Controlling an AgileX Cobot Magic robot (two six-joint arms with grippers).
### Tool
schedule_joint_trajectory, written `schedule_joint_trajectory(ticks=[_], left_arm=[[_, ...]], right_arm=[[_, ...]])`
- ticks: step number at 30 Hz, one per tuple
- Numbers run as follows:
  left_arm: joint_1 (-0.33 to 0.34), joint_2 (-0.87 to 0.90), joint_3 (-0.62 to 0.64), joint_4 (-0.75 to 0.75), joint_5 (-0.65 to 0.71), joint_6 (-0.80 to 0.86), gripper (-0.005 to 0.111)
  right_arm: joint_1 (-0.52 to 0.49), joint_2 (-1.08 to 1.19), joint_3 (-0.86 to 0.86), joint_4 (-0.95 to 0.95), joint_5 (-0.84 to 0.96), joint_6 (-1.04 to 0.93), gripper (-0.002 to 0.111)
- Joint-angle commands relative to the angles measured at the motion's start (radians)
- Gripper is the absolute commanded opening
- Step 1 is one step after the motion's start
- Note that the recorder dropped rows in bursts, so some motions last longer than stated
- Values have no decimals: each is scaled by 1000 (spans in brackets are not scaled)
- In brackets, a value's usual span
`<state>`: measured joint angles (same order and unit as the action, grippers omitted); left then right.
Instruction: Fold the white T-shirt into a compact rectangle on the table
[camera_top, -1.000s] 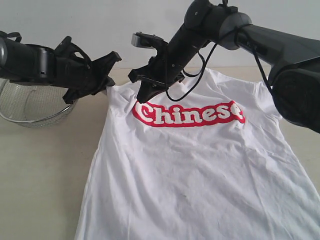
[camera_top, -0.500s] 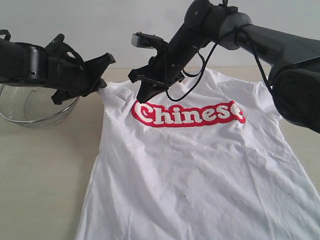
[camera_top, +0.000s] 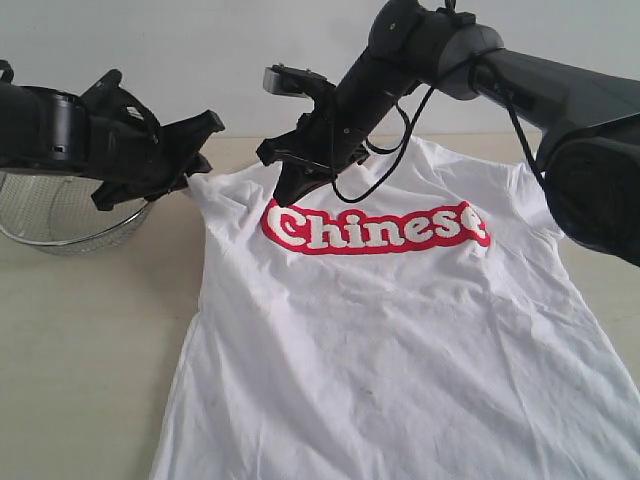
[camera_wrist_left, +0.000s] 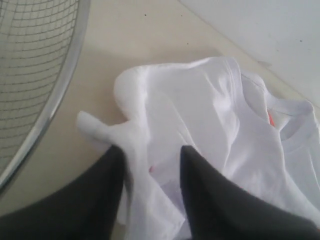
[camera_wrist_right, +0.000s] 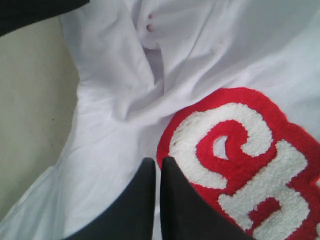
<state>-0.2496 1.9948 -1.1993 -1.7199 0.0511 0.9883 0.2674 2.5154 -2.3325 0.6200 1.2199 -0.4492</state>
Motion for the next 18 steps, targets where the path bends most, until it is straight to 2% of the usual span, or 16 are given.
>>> schedule_joint_trajectory(ticks=[1,3,4,8,10,13,14,18], left_arm=[[-4,-18,-20,31,29,6,68],[-4,-38,-22,35,31,6,77],[-4,-50,-22,35,31,6,73],[-4,-128,-22,85,27,17,45],[-4,-176,-13,199,36,38,29],[-4,-245,29,252,121,13,8],[-4,-266,50,263,154,13,5],[-4,-293,142,335,233,-7,4]], right_arm=[[-8,-5,-1,-1,1,-5,0],[-8,-5,-1,-1,1,-5,0],[-8,-5,-1,-1,1,-5,0],[-8,-5,-1,-4,1,-5,0],[-8,-5,-1,-6,1,-5,0],[-19,-5,-1,-6,1,-5,0],[-29,-5,-1,-6,1,-1,0],[-71,-5,-13,-6,-47,29,0]])
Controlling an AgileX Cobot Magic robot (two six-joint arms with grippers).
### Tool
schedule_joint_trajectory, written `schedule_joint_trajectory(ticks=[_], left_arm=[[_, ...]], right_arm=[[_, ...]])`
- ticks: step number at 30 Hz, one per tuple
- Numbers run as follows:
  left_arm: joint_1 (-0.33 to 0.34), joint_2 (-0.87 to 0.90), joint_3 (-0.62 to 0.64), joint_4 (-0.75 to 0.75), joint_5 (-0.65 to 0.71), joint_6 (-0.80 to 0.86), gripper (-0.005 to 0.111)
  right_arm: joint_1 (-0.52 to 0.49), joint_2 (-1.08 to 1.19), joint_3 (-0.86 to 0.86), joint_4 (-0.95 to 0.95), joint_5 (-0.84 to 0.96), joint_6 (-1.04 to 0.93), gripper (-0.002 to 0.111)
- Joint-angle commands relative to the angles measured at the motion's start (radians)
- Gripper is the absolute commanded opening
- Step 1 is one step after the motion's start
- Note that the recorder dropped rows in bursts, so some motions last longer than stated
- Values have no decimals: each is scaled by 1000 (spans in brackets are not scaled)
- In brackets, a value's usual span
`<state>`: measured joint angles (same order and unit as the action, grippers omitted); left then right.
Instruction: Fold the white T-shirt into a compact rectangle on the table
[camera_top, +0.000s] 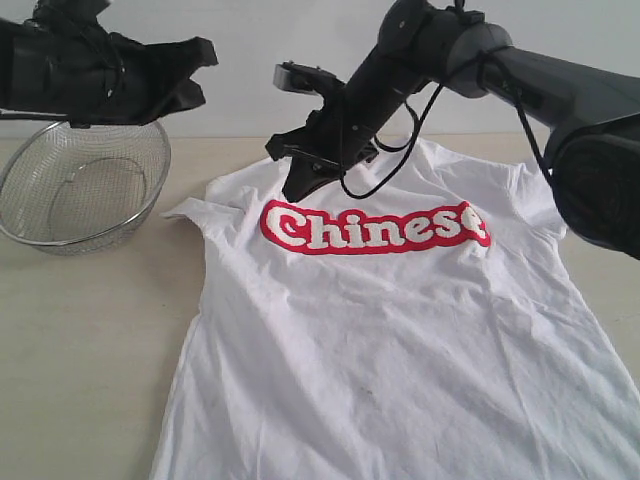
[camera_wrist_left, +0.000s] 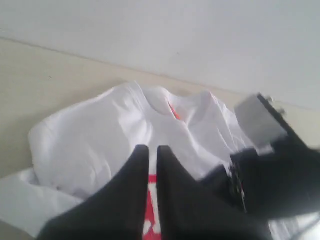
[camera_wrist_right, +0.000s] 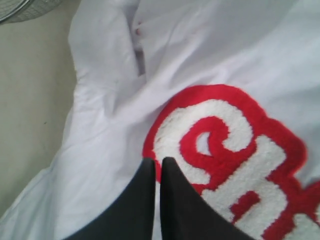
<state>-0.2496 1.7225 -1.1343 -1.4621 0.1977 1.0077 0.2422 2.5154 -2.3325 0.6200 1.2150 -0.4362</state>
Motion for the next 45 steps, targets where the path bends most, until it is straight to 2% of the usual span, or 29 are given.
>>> schedule_joint_trajectory(ticks=[1,5,9,12,17,25,31,35,40,42,45], left_arm=[[-4,-21,103,95,99,-37,4],[-8,-21,202,128,192,-52,4],[-52,-5,261,128,169,-52,4],[-86,35,285,137,200,-50,4],[-136,94,322,137,166,-50,4],[-136,116,400,144,116,-50,4],[-136,126,444,148,79,-47,4],[-136,216,442,140,93,-37,4],[-136,209,427,149,179,-32,4],[-136,209,423,174,175,-46,4],[-133,209,423,280,174,-151,4]], right_arm=[[-53,-5,-22,-6,-44,16,0],[-82,-5,-83,-4,-90,32,0],[-82,-5,-138,3,-196,62,0],[-80,-5,-151,45,-294,57,0],[-73,7,-151,141,-428,-21,0],[-14,87,-151,178,-578,-144,0],[-14,107,-151,177,-585,-186,0],[-14,111,-151,172,-601,-170,0],[-14,111,-151,148,-539,-170,0],[-24,111,-151,143,-519,-140,0],[-81,109,-151,143,-443,-58,0]])
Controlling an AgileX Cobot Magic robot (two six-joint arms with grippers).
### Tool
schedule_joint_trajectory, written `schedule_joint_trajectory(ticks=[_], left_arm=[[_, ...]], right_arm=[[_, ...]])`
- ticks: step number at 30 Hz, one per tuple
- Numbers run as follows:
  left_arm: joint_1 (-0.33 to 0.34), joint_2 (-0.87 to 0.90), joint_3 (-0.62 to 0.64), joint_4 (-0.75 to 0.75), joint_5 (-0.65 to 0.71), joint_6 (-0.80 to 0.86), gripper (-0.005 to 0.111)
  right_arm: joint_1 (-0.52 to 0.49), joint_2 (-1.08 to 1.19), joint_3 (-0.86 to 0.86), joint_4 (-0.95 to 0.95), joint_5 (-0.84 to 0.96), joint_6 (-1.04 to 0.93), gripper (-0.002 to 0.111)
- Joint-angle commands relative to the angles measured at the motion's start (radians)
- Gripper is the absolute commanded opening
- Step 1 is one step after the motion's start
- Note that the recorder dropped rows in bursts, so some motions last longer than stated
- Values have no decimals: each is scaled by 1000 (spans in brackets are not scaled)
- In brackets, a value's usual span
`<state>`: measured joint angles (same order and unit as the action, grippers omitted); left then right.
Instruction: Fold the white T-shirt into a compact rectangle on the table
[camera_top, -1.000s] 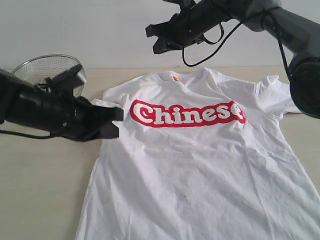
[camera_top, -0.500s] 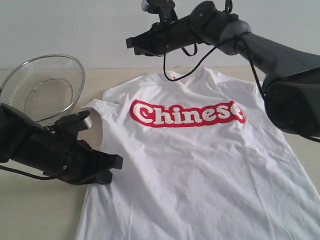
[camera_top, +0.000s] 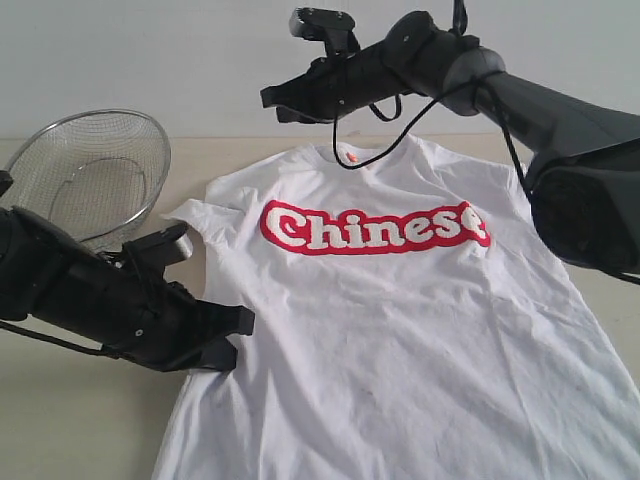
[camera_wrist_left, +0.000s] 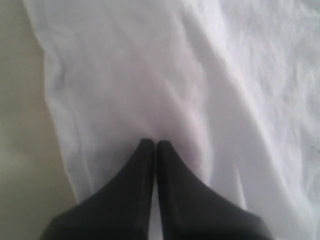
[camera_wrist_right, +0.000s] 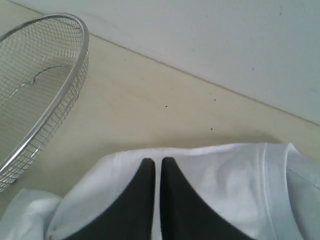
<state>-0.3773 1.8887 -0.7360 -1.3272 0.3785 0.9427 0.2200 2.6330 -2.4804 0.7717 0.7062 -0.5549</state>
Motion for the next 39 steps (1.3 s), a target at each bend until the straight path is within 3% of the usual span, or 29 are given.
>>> schedule_joint_trajectory(ticks=[1,6,9,16,21,39], left_arm=[[-5,43,25,172,-8,-103,4],[-5,43,0,177,21,-118,4],[-5,43,-33,260,88,-185,4],[-5,41,-33,733,113,-639,4],[-5,18,-33,959,156,-859,4],[-5,-165,-17,1002,93,-925,4]], right_arm=[[-83,-8,-3,-8,122,61,0],[-124,-8,-3,-66,380,55,0],[-119,-8,-3,-67,493,52,0],[-119,-17,-3,-48,515,69,0],[-119,-40,-3,-48,515,77,0],[-119,-61,71,-37,515,82,0]])
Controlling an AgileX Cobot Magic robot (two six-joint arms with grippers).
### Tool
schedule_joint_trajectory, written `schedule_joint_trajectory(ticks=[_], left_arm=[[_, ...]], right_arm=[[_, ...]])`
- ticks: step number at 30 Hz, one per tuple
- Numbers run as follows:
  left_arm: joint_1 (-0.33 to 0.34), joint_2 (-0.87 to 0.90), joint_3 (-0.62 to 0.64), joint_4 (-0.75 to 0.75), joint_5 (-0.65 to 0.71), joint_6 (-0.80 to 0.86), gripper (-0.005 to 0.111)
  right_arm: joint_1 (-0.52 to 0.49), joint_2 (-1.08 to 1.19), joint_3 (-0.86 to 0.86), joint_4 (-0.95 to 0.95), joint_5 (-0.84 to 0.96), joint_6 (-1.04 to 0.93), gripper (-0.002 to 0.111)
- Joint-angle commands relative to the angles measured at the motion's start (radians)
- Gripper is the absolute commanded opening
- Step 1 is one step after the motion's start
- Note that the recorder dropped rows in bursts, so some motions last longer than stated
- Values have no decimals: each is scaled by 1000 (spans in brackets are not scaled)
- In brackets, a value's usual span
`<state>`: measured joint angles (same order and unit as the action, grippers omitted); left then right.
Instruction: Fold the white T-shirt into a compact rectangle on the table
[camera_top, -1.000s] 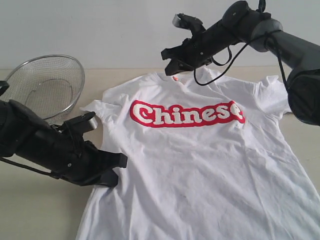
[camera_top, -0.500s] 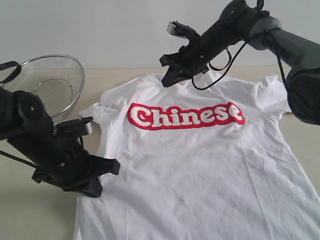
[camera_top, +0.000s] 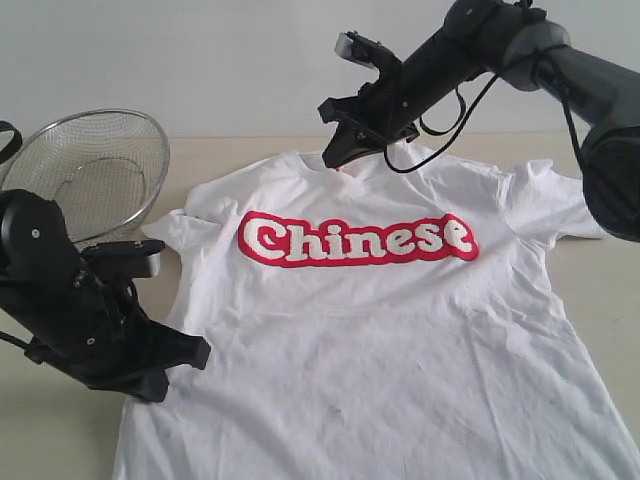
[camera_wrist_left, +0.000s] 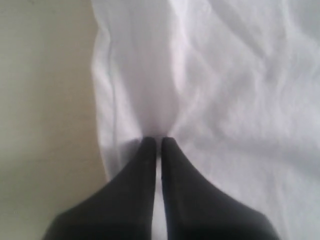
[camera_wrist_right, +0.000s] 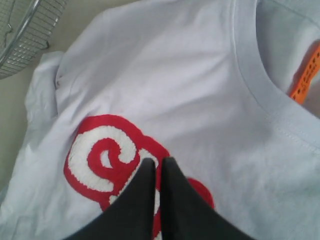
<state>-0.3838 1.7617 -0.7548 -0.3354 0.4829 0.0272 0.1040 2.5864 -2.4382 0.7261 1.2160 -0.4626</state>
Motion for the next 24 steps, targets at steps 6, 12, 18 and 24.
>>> schedule_joint_trajectory(ticks=[6,12,18,24], left_arm=[[1,-92,-47,12,-35,-5,4],[24,-97,-131,19,-68,-5,4],[24,-142,-136,34,-90,-41,4],[60,-293,-54,49,-114,-39,4]], right_arm=[[1,-15,37,106,5,-42,0],[49,-15,37,115,5,-65,0],[18,-25,37,132,5,-31,0],[-68,-78,77,126,5,-12,0]])
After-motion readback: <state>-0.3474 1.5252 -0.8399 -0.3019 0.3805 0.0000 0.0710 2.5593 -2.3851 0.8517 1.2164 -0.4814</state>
